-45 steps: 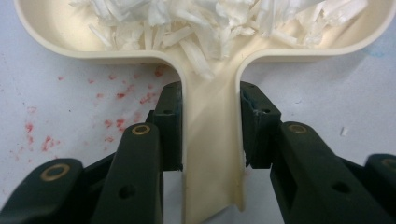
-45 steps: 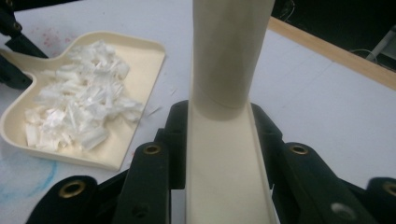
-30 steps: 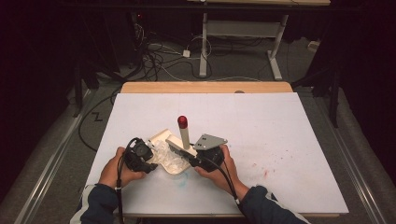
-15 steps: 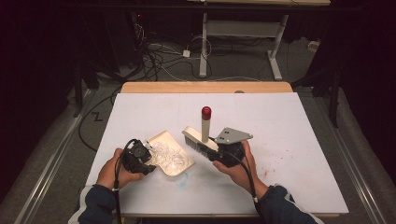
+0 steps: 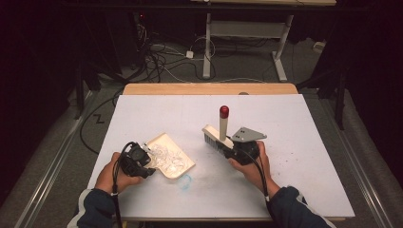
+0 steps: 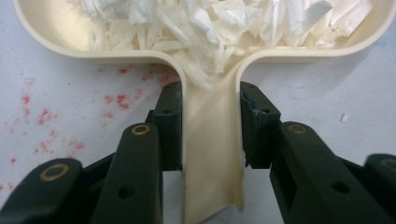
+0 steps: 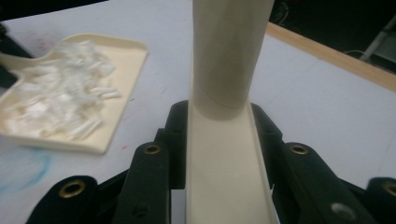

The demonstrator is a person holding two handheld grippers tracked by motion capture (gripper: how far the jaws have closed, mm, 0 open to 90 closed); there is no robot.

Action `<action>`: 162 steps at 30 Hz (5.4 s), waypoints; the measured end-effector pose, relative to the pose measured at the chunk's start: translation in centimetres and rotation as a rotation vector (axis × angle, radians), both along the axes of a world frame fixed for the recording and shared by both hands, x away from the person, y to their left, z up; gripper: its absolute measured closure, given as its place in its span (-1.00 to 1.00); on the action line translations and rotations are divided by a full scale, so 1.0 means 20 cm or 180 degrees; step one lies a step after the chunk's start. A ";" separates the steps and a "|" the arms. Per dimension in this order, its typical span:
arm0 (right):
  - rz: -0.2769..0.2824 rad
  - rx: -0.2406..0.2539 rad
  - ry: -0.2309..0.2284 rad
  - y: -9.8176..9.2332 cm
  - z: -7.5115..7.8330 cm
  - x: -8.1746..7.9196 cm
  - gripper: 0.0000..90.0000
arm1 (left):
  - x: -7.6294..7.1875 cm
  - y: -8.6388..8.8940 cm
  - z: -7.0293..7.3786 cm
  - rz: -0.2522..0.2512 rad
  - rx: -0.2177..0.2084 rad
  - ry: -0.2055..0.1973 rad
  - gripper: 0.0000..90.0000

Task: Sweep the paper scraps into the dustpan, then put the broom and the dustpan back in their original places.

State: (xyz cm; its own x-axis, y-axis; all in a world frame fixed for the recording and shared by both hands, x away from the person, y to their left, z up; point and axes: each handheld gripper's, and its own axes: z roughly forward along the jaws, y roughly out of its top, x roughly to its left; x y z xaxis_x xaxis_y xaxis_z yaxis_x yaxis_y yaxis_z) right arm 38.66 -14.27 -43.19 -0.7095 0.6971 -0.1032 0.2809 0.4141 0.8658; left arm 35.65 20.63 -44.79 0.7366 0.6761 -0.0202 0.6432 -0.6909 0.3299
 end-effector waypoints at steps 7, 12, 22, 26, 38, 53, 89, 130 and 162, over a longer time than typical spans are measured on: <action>-0.0118 0.0072 -0.0123 0.15 -0.01 0.18 0.52 | 0.03 0.02 0.00 0.0050 0.0029 0.0053 0.40; 0.0030 0.0024 -0.0136 0.28 -0.06 0.23 0.52 | 0.05 0.02 0.00 0.0092 0.0017 0.0092 0.40; 0.0506 0.0120 0.0078 0.46 -0.11 0.16 0.52 | 0.05 0.01 0.00 0.0068 0.0073 0.0070 0.40; 0.0691 0.0125 0.0156 0.48 -0.10 0.12 0.52 | 0.06 0.01 0.00 0.0081 0.0063 0.0088 0.40; 0.0894 0.0304 -0.0007 0.43 0.04 0.00 0.52 | 0.05 0.02 0.00 0.0115 0.0019 0.0113 0.40; 0.0516 0.0035 0.0019 0.39 -0.05 0.12 0.52 | 0.05 0.02 0.00 0.0141 -0.0022 0.0104 0.40; 0.0595 0.0322 0.0071 -0.17 0.21 -0.14 0.52 | 0.03 0.00 0.01 0.0335 -0.0125 0.0034 0.40; 0.0764 -0.0120 0.0733 -0.77 0.23 -0.46 0.52 | 0.01 0.11 0.02 0.0806 -0.0365 -0.0038 0.40; 0.0678 -0.0331 0.1357 -0.86 0.13 -0.09 0.51 | 0.05 0.11 -0.04 0.1270 -0.0470 -0.0181 0.40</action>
